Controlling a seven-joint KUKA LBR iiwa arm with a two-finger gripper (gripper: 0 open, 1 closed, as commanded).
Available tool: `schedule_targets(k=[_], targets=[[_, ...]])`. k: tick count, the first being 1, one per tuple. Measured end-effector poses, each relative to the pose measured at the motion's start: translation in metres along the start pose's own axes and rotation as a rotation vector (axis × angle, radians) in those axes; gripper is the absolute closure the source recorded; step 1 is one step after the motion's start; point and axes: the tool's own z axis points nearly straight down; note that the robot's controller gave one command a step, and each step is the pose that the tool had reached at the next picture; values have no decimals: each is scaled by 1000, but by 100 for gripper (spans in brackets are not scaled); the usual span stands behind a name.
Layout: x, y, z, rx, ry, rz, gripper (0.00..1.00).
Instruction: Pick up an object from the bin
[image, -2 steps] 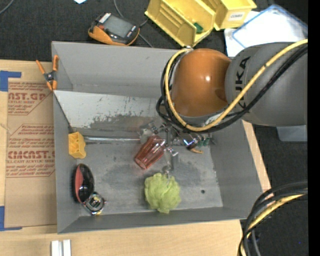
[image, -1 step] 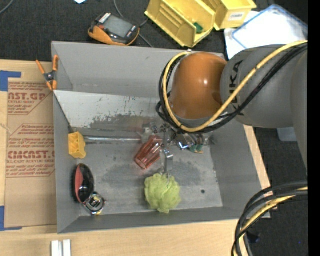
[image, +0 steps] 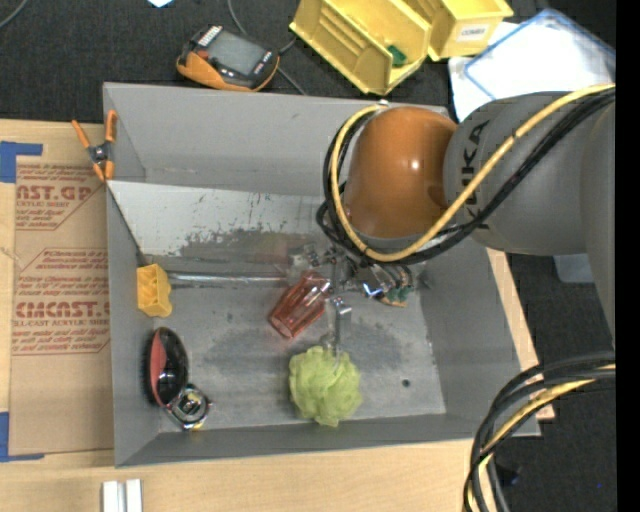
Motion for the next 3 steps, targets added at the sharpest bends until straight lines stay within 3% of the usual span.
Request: schedule_targets(k=[1, 2, 3], targets=[[-6, 0, 12, -3, 1, 235, 0], [9, -5, 24, 0, -2, 48, 0], [1, -8, 76, -5, 0, 101, 0]])
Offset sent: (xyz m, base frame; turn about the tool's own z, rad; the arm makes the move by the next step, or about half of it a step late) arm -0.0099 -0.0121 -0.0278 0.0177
